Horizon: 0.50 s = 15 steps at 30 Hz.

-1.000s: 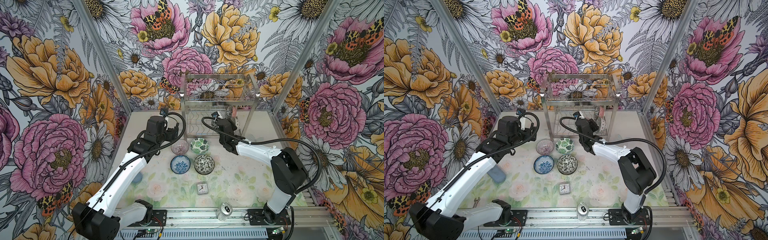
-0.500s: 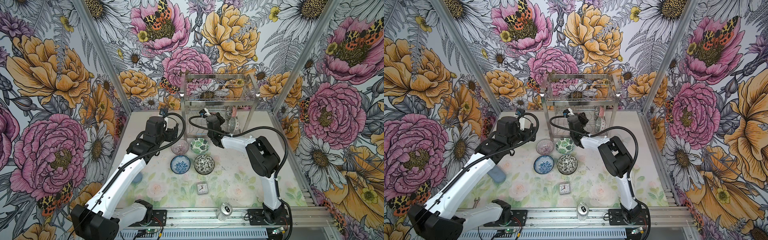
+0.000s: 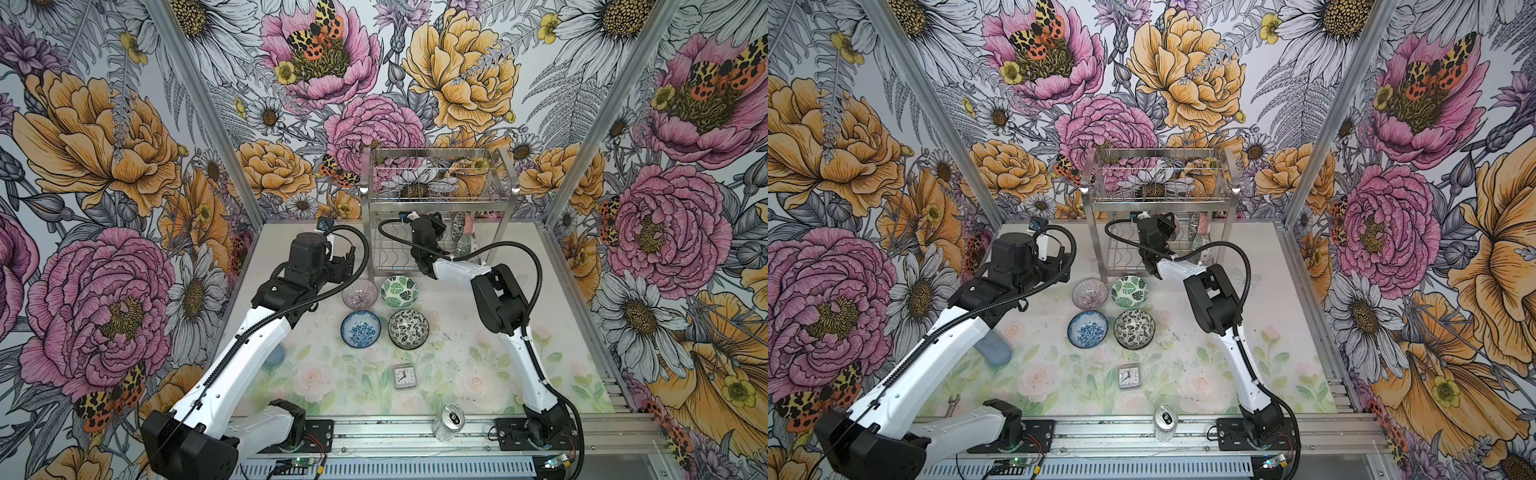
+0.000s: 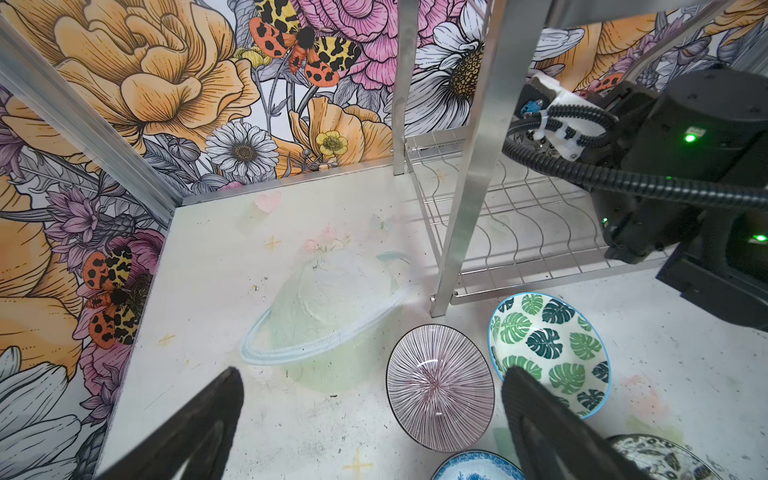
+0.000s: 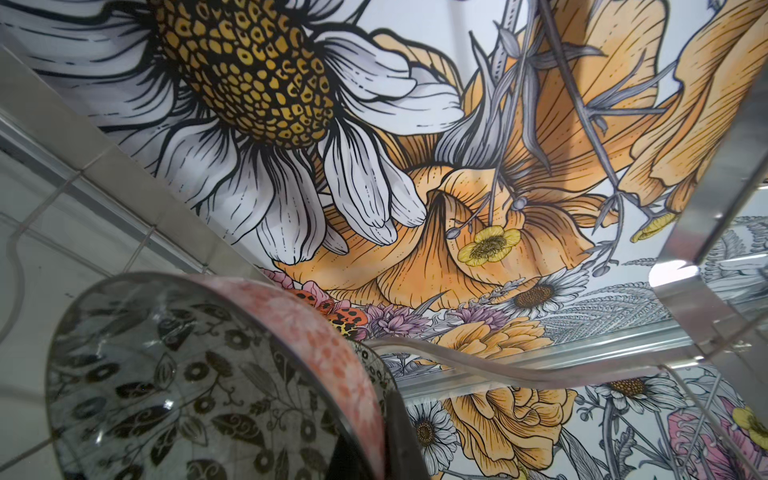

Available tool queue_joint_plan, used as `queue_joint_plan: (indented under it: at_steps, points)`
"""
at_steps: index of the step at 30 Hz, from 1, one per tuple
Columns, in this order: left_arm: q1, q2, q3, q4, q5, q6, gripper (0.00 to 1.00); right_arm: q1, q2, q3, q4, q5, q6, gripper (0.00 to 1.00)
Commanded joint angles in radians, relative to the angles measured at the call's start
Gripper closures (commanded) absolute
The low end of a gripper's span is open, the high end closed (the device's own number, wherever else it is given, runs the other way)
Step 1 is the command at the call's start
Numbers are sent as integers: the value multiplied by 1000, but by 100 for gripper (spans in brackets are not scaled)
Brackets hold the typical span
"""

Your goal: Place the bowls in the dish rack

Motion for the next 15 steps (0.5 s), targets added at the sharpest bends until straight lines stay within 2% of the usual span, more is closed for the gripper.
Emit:
queue_joint_plan:
  at_steps: [1, 15]
  points:
    - [10, -16, -12, 29, 0, 5, 1, -18, 26, 110, 31, 60, -24, 100]
    - [18, -1, -14, 28, -1, 4, 1, -60, 161, 272, 2, 75, -48, 100]
